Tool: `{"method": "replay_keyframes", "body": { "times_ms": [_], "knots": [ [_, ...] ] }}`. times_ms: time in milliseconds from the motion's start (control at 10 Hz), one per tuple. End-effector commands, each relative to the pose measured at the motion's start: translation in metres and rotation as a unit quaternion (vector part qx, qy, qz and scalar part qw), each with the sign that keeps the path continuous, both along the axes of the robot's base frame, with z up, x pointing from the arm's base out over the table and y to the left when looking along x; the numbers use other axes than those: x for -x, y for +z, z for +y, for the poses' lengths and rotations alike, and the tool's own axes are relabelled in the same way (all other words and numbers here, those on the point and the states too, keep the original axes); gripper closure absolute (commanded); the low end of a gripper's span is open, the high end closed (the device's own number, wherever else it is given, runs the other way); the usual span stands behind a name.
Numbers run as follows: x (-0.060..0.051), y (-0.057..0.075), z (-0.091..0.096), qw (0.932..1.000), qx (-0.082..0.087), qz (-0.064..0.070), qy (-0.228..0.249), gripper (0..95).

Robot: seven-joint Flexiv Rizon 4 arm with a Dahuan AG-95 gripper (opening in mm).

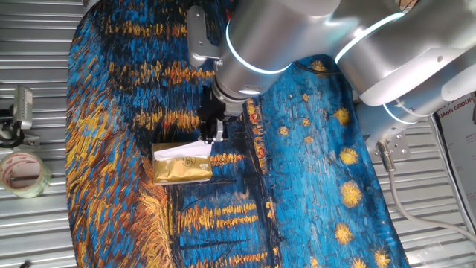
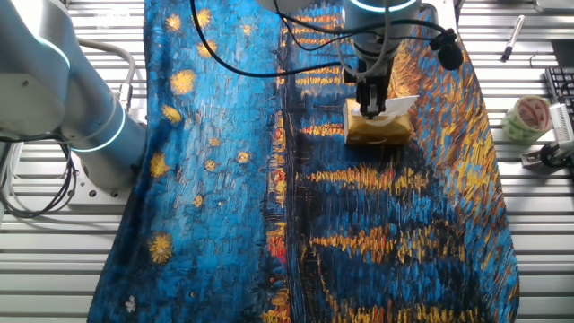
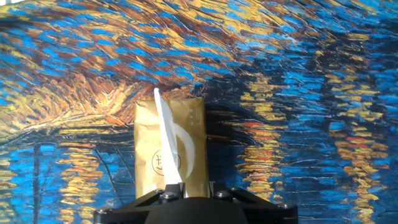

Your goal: Pull out a napkin

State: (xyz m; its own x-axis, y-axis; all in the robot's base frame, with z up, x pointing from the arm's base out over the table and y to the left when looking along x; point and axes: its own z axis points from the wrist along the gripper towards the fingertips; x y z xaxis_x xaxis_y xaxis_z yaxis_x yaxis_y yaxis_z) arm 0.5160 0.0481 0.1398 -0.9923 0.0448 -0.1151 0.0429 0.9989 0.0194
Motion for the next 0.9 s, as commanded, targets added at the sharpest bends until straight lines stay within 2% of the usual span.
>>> {"method": "replay_keyframes", "body": {
  "times_ms": [100,900],
  "knots": [
    [-0.0045,-0.0008,0.0031,1.0000,0.001,0.001,-0.004,76.0],
    [-0.0141,-0.0089,0.0101,1.0000,-0.004,-0.004,-0.005,76.0]
  ]
}}
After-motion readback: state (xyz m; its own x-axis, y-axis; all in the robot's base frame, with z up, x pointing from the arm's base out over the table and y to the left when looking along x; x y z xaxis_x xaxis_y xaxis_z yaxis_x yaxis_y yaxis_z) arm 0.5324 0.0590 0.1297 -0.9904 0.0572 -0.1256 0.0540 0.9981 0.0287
